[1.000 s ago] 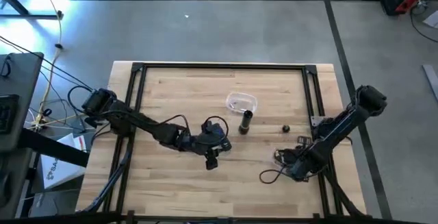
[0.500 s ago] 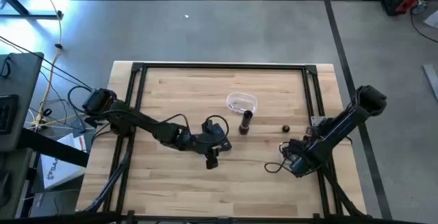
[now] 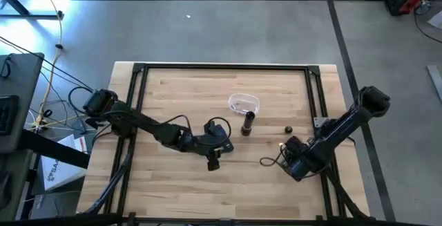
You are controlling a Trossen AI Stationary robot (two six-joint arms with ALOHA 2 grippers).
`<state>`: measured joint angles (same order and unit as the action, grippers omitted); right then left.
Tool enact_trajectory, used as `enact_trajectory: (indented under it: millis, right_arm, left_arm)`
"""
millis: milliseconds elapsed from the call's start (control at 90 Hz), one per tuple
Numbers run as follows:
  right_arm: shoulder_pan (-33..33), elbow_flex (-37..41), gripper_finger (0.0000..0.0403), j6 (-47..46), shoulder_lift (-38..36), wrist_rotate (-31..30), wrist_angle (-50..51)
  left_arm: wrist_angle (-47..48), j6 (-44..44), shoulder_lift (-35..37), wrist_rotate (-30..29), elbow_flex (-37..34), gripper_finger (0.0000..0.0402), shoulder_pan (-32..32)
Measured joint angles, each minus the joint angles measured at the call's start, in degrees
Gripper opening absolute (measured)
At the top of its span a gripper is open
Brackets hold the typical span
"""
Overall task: Insert battery
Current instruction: Insert the black battery into the flashlight
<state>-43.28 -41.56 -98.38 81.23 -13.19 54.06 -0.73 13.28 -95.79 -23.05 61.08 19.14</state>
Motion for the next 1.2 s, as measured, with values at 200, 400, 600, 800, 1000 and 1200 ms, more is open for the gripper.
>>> enact_trajectory:
  millis: [200,400,600,800,1000,1200]
  right_arm:
    - [1.7,0.1,0.0142,-2.1,0.0,0.2,0.5]
    - [3.4,2.5,0.012,-2.4,0.0,1.9,-1.5]
    - [3.6,6.1,0.0083,-2.3,-0.1,3.4,-9.4]
    - [3.9,7.7,0.0065,-3.4,-0.2,5.4,-11.3]
    - [3.9,7.2,0.0016,-0.4,-0.1,5.1,-11.2]
    - [3.8,3.0,0.0006,5.5,-1.6,4.0,-5.2]
  left_arm:
    - [0.0,0.0,0.0,0.5,0.0,0.0136,0.0]
    - [0.1,0.0,0.0,0.6,0.0,0.0136,0.0]
    - [0.9,0.0,0.0,1.0,0.0,0.0136,0.4]
    - [0.9,0.0,0.0,1.0,0.0,0.0136,0.4]
    - [0.9,0.1,0.0,1.3,0.0,0.0136,0.4]
    - [0.8,-0.5,0.0,2.3,-0.1,0.0136,0.4]
